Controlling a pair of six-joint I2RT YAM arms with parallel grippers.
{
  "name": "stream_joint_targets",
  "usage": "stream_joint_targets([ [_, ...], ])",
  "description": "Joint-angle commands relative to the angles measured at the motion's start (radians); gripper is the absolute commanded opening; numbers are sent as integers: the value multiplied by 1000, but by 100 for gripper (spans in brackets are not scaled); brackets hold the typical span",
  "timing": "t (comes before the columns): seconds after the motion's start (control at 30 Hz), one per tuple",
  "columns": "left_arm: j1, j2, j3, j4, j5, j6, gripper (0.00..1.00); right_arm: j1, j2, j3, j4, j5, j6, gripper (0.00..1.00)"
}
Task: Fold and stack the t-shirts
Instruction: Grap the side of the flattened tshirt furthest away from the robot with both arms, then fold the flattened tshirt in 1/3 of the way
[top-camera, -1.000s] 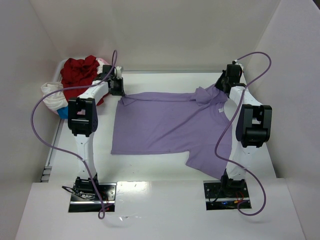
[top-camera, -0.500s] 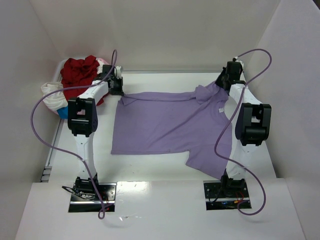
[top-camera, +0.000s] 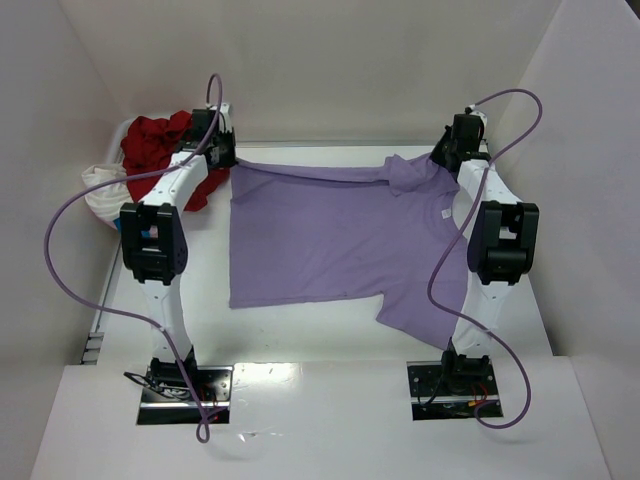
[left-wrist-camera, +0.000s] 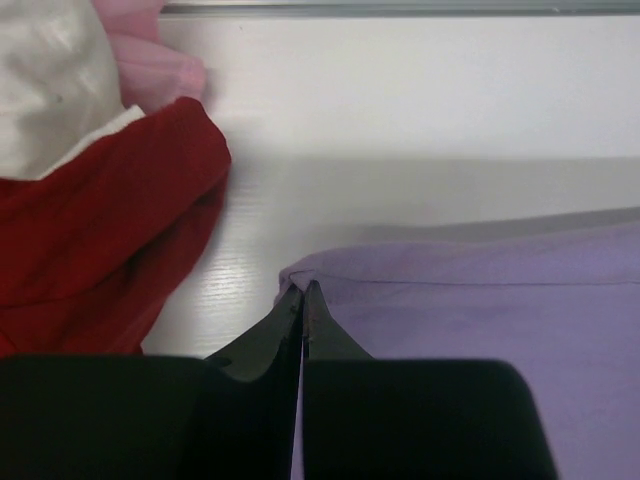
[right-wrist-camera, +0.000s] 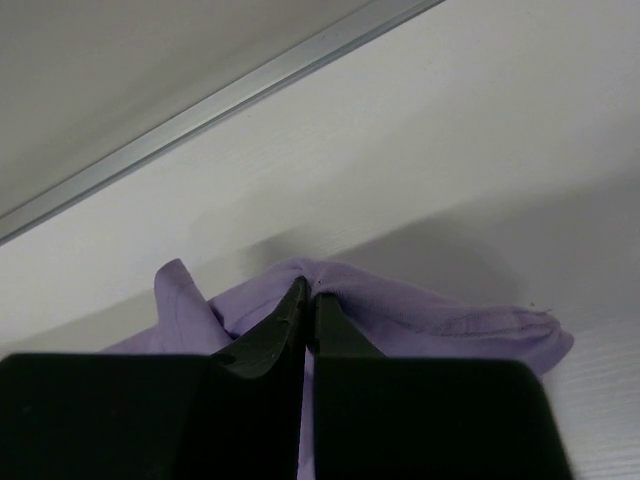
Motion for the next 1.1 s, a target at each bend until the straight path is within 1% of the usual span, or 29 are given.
stream_joint_targets([
  [0.0,-24,-48,33,38,-73,14,0,7,2,8,37,16,-18,2],
  [0.1,-38,-48,43,28,-105,43,0,7,13,-13,37,16,-18,3],
  [0.13,-52,-48,43,28,-115,52,0,7,13,-13,37,16,-18,5],
  [0.27,-71,-48,54,0,-144,70,0,7,33,-26,37,16,-18,5],
  [0.43,-80,-39,65,-52,-176,93,0,7,42,-64,26,16,-7,12],
  [0.5,-80,-39,43,-52,-176,94,0,7,42,-76,13,16,4,15],
  [0.53,-89,-39,31,-52,-164,94,0,7,54,-85,3,16,14,18],
  [0.6,-89,-50,-1,-52,-164,84,0,7,66,-96,-9,2,15,20],
  [0.7,-89,-50,-16,-52,-164,84,0,7,67,-118,-9,-21,15,30],
  [0.73,-89,-50,-26,-52,-164,84,0,7,67,-118,-9,-21,15,37],
  [0.77,-89,-50,-26,-52,-164,84,0,7,67,-118,-9,-21,15,53],
  [0.87,-89,-50,-35,-52,-164,84,0,7,67,-127,-18,-21,15,65],
  [0.9,-89,-50,-35,-52,-155,84,0,7,53,-127,-18,-21,15,76],
  [0.97,-89,-50,-35,-52,-144,84,0,7,27,-138,-18,-21,15,82],
  [1.07,-89,-50,-35,-52,-135,75,0,7,-6,-176,-9,-33,24,84],
])
